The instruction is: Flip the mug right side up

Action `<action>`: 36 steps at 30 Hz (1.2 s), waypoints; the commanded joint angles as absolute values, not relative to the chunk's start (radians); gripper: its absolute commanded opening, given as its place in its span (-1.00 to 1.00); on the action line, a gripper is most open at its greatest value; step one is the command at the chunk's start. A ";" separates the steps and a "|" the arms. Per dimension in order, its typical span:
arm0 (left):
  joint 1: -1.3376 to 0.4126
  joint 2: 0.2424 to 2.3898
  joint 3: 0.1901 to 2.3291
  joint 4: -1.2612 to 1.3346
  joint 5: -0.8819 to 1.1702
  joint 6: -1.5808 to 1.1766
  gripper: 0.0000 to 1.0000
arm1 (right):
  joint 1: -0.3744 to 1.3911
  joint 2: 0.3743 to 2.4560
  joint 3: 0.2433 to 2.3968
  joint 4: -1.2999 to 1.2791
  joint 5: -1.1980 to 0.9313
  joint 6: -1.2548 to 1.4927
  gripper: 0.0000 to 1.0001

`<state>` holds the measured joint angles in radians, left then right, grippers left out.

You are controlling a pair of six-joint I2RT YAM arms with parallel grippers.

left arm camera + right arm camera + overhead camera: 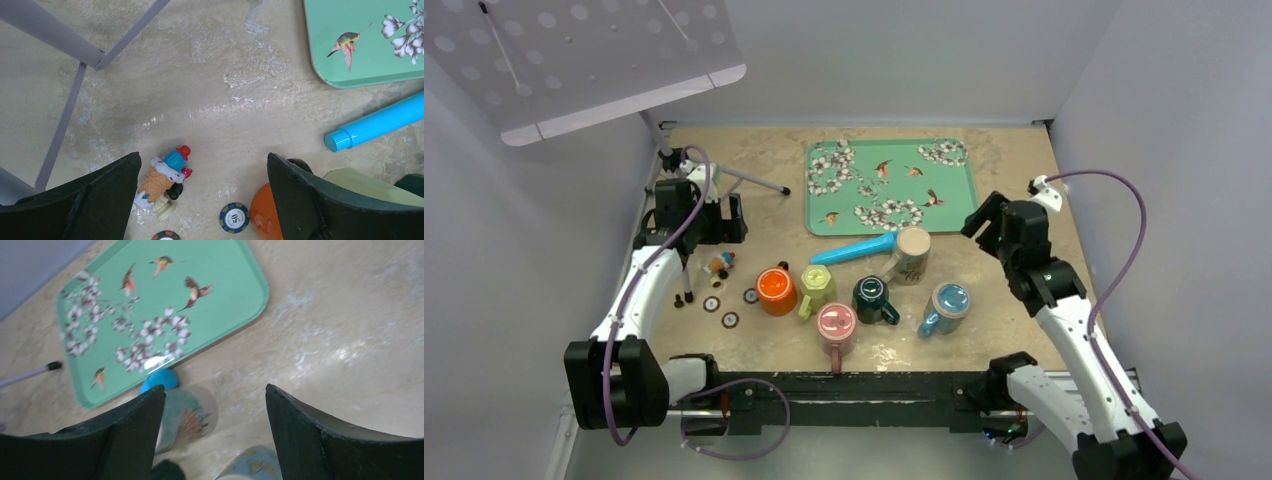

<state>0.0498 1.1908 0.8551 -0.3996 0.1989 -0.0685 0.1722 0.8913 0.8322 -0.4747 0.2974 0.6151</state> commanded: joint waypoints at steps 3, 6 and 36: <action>0.048 1.165 0.877 -0.391 0.174 -0.054 1.00 | 0.486 0.835 0.885 -0.636 0.487 0.976 0.47; 0.048 1.165 0.880 -0.396 0.183 -0.054 1.00 | 0.681 0.938 0.917 -0.646 0.541 1.070 0.45; 0.048 1.159 0.870 -0.374 0.258 -0.085 1.00 | 0.743 1.471 0.926 -0.535 0.649 1.103 -0.21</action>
